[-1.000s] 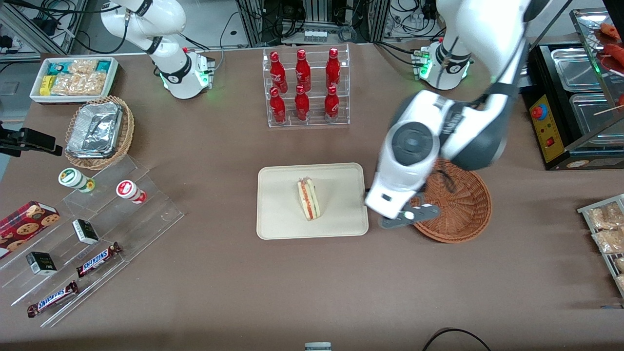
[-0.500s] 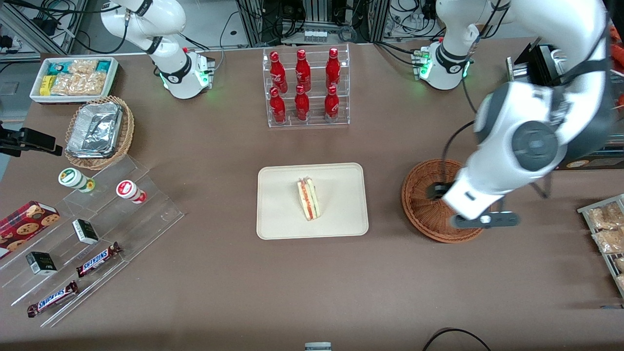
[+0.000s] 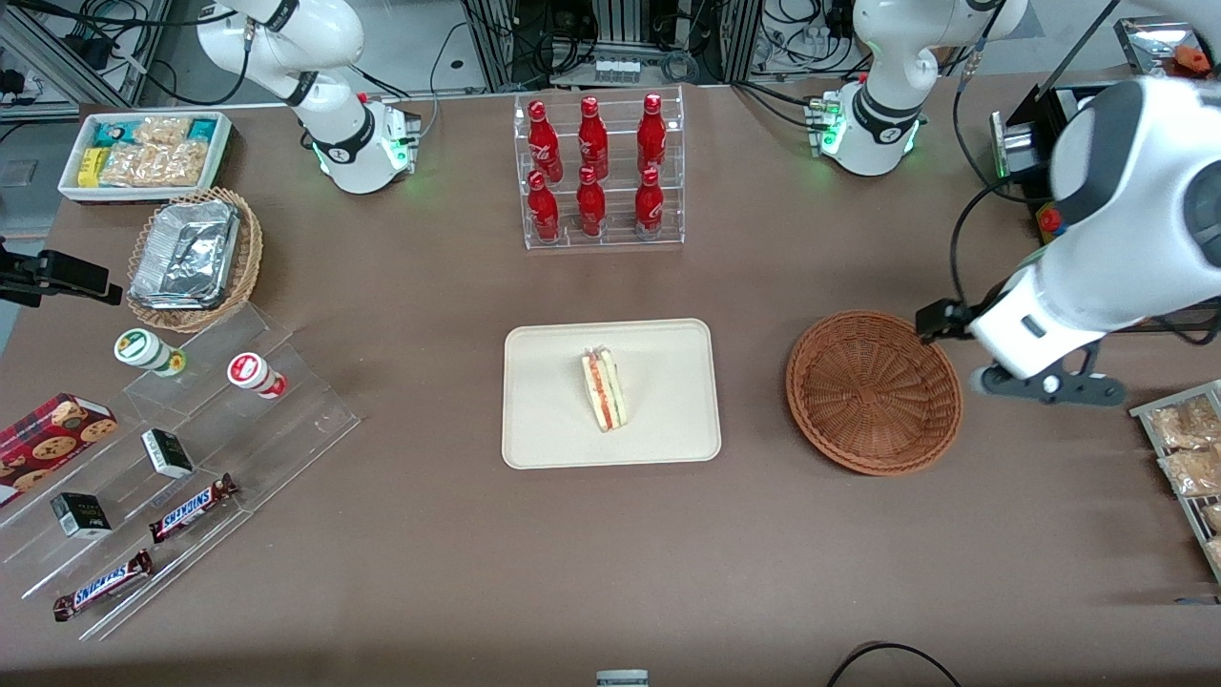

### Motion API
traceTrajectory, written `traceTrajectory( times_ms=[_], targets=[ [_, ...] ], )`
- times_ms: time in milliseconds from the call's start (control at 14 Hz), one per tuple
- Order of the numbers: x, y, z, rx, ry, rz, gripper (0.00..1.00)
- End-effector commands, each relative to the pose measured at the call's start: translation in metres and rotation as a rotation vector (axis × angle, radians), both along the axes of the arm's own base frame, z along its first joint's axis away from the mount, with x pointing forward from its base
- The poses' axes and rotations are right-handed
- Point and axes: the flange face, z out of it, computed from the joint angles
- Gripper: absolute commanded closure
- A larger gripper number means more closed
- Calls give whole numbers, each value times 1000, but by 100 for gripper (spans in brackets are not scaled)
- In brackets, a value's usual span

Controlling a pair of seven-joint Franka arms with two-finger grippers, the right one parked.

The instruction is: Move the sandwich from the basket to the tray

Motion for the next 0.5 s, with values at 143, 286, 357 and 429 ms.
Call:
traceTrajectory(
  times_ms=[143,286,357,429],
  targets=[
    [-47,54,52,-33,19,-47,0],
    [-60,67,70,-26,6,-20,0],
    [-64,67,76,-23,-2,-14,0],
    [-65,67,78,-21,-11,-12,0]
  ],
)
